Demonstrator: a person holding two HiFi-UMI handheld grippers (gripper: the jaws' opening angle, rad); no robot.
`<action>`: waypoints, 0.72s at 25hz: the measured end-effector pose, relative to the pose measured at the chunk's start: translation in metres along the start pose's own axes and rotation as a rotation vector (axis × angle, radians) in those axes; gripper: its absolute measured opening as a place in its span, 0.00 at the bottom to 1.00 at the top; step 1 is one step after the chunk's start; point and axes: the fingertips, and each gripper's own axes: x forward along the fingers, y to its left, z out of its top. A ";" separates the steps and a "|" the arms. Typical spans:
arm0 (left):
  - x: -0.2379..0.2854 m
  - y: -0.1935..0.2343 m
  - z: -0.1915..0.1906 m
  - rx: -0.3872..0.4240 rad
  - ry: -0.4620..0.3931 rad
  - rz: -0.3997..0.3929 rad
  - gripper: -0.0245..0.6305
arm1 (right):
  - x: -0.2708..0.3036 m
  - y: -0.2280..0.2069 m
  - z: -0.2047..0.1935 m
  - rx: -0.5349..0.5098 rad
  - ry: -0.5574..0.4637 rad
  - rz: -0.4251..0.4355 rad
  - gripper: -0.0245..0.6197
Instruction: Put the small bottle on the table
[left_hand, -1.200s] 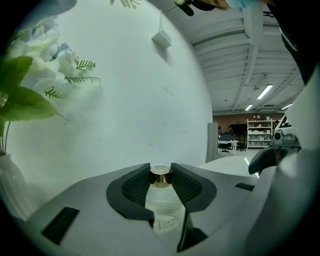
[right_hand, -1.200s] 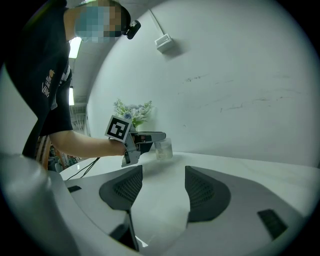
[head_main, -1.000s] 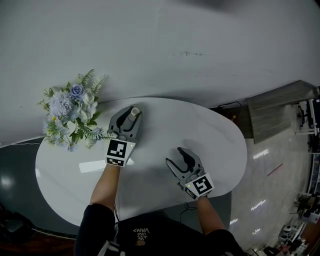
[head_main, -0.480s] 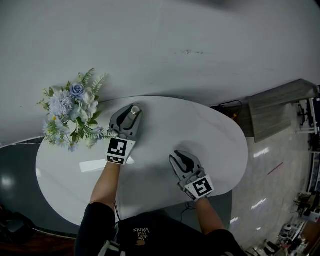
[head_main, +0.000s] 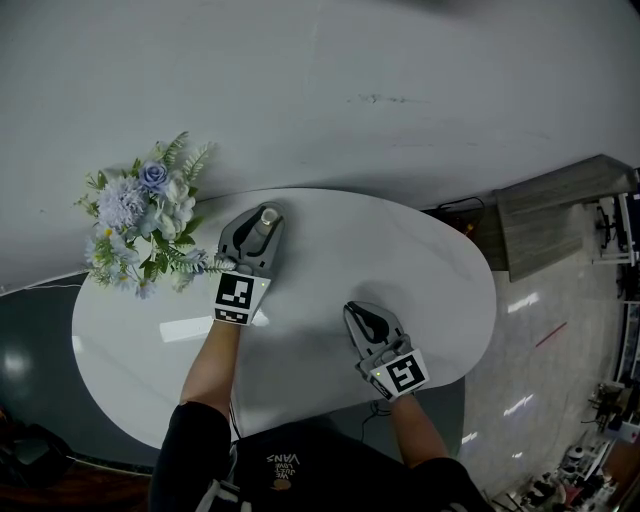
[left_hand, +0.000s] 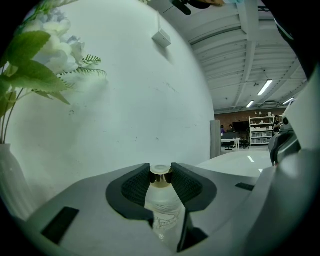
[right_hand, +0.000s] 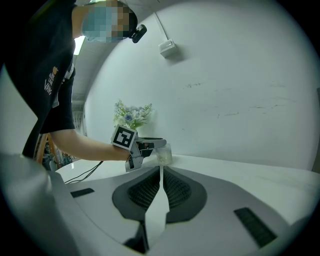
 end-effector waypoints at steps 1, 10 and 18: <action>0.000 0.000 0.001 0.002 -0.002 0.000 0.26 | -0.001 0.000 0.000 0.002 -0.001 -0.002 0.12; -0.003 -0.004 0.000 0.026 0.004 -0.009 0.26 | -0.011 0.005 0.006 0.006 -0.029 0.009 0.12; -0.010 -0.006 -0.002 0.022 0.015 0.012 0.28 | -0.016 0.013 0.013 -0.008 -0.052 0.025 0.12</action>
